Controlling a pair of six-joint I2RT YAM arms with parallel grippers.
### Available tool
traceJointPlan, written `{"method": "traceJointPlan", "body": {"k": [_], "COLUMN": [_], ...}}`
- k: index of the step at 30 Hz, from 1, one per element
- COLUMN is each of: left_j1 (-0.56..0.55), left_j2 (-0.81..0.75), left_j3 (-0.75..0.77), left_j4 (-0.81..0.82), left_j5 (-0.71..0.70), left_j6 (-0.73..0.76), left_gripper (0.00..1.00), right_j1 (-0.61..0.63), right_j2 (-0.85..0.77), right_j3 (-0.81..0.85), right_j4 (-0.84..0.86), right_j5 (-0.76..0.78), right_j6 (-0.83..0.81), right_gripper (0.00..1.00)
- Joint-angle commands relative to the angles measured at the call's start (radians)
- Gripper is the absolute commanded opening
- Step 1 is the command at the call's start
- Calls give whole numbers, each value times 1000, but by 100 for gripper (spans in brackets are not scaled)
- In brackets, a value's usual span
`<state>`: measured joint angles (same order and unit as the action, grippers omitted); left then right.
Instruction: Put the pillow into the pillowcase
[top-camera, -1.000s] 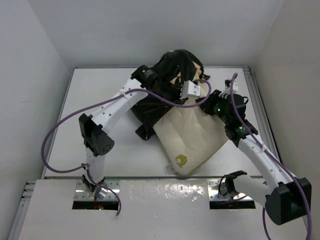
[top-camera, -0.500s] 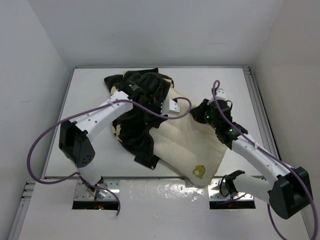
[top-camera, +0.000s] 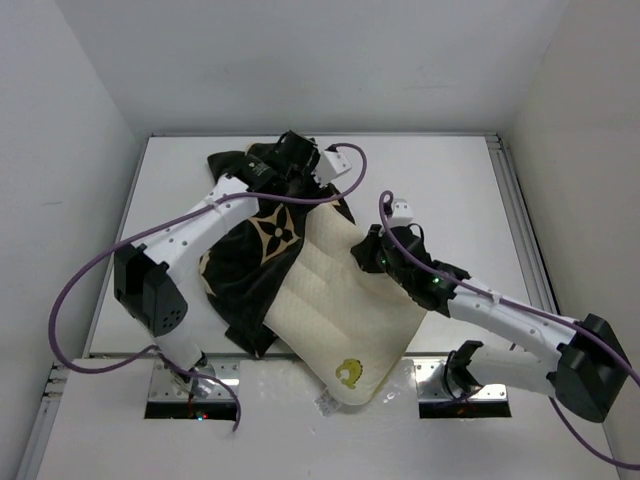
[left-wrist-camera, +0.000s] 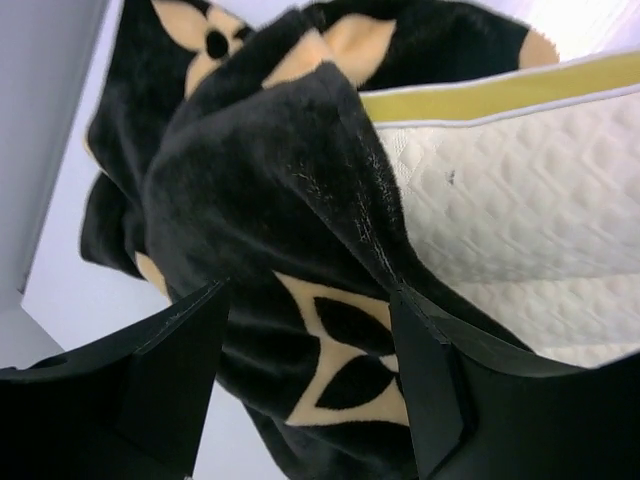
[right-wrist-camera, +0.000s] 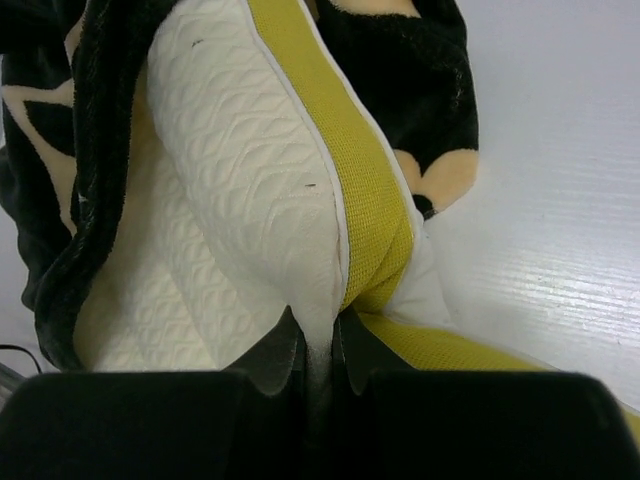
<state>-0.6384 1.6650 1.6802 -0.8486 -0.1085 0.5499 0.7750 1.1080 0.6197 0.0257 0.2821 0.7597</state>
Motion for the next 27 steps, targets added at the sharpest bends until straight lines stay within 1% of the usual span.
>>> {"method": "traceJointPlan", "body": {"k": [1,3,4,7,8,11,14,15,18,19,23,25,26,27], "left_j1": [20,28,32,43,43,45,42,39,25,25,25,28,29,28], "left_j2": [53,99,114,154,151,115,55,50,71,88,208,228,237,236], "left_j3": [-31,-11,31,113,121,127,124,118,72,59,55,44,46,50], "left_j4": [65,95,94,34,31,34,40,43,72,66,20,25,28,37], "left_j5": [-59,-10,18,206,225,253,297,297,228,178,84,93,104,157], "left_j6": [-59,-90,-100,-128,-133,-133,-133,-136,-134,-134,-127,-130,-131,-134], "left_gripper": [63,63,63,61,61,61,66,68,67,66,58,54,42,31], "right_j1": [35,50,56,69,72,72,72,72,72,72,72,73,73,73], "right_j2": [-10,-4,1,7,7,1,-3,-4,-4,-5,-16,-23,-22,-22], "right_j3": [37,40,43,54,54,46,35,35,37,40,41,38,35,34], "right_j4": [69,74,71,53,46,43,45,43,42,39,26,28,26,25], "right_j5": [42,48,51,71,74,89,106,108,111,115,118,120,123,124], "right_j6": [0,0,1,-3,-2,0,1,1,-2,-5,-11,-11,-11,-7], "right_gripper": [0,0,0,0,0,0,0,0,0,0,0,0,0,0]}}
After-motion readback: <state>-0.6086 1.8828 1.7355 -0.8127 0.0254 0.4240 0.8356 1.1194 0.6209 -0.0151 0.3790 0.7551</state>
